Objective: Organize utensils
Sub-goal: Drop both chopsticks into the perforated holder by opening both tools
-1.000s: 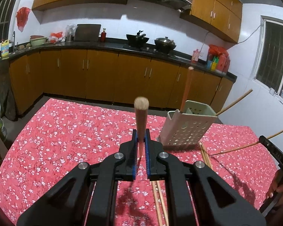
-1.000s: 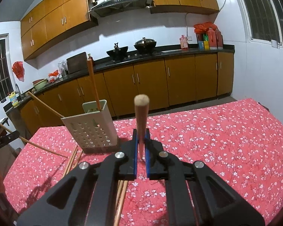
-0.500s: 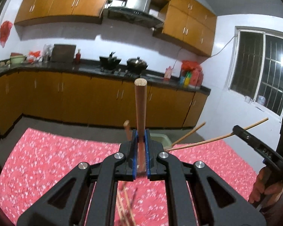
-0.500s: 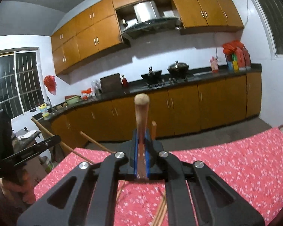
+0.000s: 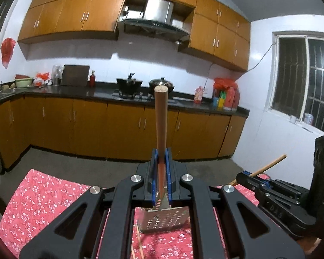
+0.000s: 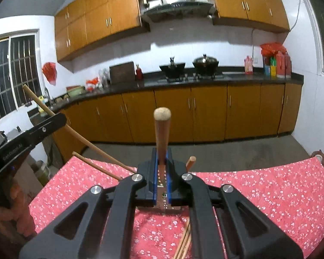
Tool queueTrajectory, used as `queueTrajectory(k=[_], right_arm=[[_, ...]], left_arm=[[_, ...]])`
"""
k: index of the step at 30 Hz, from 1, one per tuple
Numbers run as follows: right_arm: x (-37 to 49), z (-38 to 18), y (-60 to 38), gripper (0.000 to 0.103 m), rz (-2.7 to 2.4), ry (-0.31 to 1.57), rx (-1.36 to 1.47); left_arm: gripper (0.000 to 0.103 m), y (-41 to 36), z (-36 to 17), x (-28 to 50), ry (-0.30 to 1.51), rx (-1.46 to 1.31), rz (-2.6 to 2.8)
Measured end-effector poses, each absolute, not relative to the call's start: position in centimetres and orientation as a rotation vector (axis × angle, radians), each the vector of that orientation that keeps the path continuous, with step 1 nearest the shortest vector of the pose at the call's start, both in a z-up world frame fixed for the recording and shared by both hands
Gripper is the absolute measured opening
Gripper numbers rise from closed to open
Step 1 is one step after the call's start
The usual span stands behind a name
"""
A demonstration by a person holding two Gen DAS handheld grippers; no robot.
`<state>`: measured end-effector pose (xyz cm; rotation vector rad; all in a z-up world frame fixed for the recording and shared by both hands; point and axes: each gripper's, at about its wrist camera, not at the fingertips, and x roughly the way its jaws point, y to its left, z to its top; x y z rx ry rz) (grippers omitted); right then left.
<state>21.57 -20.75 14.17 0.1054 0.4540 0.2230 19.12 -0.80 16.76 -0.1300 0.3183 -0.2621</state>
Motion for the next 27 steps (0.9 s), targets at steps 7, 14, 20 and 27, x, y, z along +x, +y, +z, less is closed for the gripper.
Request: queueTrajectory(k=[7, 14, 20, 27], right_arm=[[23.8, 13.0, -20.2, 0.008, 0.214, 0.502, 0.115], [23.5, 13.1, -20.1, 0.045, 0.204, 0.466, 0.124], [22.6, 13.6, -20.8, 0.045, 0.204, 0.43, 0.136], [20.0, 14.8, -21.6, 0.045, 0.184, 0.367, 0.131]], left_arm=[[0.008, -1.2, 14.9, 21.2, 0.375, -0.128, -0.247], [0.008, -0.6, 14.6, 21.6, 0.395, -0.152, -0.239], [0.009, 0.2, 15.0, 20.9, 0.388, -0.182, -0.243], [0.009, 1.1, 16.2, 19.8, 0.347, -0.208, -0.243]])
